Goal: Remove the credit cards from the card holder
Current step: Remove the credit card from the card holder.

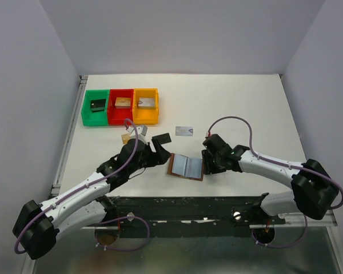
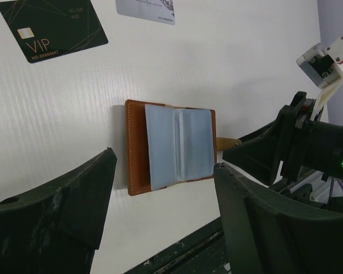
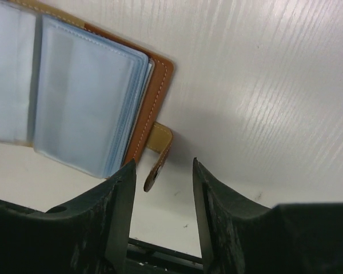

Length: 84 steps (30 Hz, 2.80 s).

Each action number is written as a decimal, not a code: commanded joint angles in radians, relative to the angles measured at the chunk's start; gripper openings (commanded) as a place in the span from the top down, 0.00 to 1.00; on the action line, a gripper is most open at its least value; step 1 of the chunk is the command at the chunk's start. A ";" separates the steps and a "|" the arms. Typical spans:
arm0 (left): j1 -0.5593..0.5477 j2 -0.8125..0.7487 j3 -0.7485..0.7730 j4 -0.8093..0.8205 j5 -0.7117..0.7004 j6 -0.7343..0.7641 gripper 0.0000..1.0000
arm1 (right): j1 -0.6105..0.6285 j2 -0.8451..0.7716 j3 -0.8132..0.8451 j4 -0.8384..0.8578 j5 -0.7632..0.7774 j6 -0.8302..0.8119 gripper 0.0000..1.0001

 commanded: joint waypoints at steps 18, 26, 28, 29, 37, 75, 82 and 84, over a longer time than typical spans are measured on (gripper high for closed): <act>-0.045 0.055 0.015 0.130 0.124 0.127 0.20 | -0.007 0.057 0.050 0.018 0.090 -0.035 1.00; -0.056 0.184 0.063 0.183 0.265 0.168 0.22 | -0.007 -0.162 -0.010 0.060 -0.051 -0.141 1.00; -0.063 0.219 0.082 0.181 0.276 0.174 0.23 | -0.007 -0.208 -0.026 0.063 -0.086 -0.152 1.00; -0.068 0.242 0.092 0.181 0.279 0.177 0.23 | -0.007 -0.227 -0.032 0.067 -0.089 -0.152 1.00; -0.098 0.408 0.162 0.211 0.302 0.185 0.25 | -0.007 -0.298 -0.067 0.086 -0.157 -0.157 1.00; -0.186 0.693 0.336 0.114 0.268 0.257 0.25 | -0.016 -0.270 -0.053 0.127 -0.168 -0.167 1.00; -0.197 0.693 0.342 0.079 0.218 0.262 0.27 | -0.016 -0.270 -0.047 0.118 -0.169 -0.166 1.00; -0.198 0.686 0.340 0.062 0.192 0.262 0.27 | -0.016 -0.270 -0.047 0.118 -0.168 -0.167 1.00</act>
